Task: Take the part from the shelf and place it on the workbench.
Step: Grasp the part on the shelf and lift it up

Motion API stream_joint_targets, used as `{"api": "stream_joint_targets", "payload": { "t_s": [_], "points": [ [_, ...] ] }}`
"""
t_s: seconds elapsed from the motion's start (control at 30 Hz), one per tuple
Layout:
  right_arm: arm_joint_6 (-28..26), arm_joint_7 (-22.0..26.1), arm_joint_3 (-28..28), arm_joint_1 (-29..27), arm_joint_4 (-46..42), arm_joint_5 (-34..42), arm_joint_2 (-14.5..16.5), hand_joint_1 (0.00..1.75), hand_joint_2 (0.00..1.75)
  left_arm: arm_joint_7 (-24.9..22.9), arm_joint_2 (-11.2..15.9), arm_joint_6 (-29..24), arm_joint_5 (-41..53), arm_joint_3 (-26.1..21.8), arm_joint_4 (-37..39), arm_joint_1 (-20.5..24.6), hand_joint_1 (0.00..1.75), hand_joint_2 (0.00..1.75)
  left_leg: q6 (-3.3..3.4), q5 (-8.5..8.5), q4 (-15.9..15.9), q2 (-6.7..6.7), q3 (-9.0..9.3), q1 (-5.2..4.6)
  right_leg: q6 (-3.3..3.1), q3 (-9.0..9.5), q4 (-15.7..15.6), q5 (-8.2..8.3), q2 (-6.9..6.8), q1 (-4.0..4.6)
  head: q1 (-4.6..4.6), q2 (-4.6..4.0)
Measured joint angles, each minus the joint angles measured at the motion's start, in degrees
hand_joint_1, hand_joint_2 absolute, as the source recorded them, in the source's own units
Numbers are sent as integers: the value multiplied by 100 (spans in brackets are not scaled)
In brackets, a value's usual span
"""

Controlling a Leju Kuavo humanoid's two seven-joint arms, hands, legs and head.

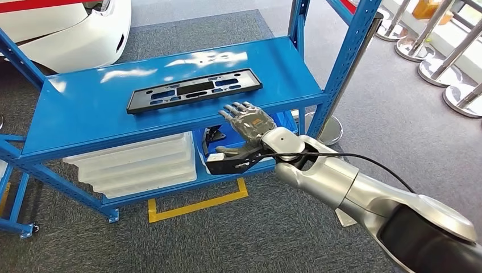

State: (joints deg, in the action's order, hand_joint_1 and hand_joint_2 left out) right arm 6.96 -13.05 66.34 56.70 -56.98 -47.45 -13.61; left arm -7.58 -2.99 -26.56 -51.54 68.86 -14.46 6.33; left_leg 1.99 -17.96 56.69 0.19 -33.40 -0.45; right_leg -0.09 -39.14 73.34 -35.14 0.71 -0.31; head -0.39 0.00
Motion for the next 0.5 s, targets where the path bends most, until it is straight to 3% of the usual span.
{"api": "stream_joint_targets", "payload": {
  "t_s": [0.03,0.07,0.17,0.23,0.3,0.37,0.43,0.5],
  "points": [
    [-2,7,0,-23,0,2,-3,0,0,-1,0,-1,-5,4,0,-3,0,0,-27,-56,10,-1,49,24,40,-145,64,-15,-7,-34,22,0],
    [-2,15,0,-36,0,4,-7,0,0,-1,0,-3,-10,9,0,-6,0,0,-59,-119,29,-3,106,52,81,-199,-55,79,-16,-68,46,0],
    [-5,40,1,-44,1,6,-10,0,0,-2,0,-7,-22,24,1,-8,0,0,-194,-356,146,-2,268,129,179,-41,-993,791,-69,-138,130,0],
    [-10,59,8,-56,2,8,-4,0,0,-2,0,-11,-29,31,3,6,0,0,-299,-493,231,11,291,136,98,7,-1266,996,-90,-131,164,0],
    [-15,69,10,-63,2,10,-3,0,0,-2,0,-15,-32,34,3,18,0,0,-378,-566,267,22,314,133,-45,15,-1256,970,-80,-115,142,0],
    [-19,68,3,-43,0,10,-4,0,0,-2,0,-16,-34,34,3,21,0,0,-427,-603,426,20,300,146,-134,88,-1266,934,-65,-117,89,0],
    [-21,75,0,-23,-1,10,5,0,0,-2,0,-17,-40,34,3,29,0,0,-463,-726,945,18,32,155,-196,184,-1280,877,-55,-114,13,0],
    [-21,91,0,-34,-1,10,14,0,0,-2,0,-19,-49,35,3,31,0,0,-474,-977,1618,18,-435,151,-226,275,-1282,795,-49,-88,-61,0]
  ]
}}
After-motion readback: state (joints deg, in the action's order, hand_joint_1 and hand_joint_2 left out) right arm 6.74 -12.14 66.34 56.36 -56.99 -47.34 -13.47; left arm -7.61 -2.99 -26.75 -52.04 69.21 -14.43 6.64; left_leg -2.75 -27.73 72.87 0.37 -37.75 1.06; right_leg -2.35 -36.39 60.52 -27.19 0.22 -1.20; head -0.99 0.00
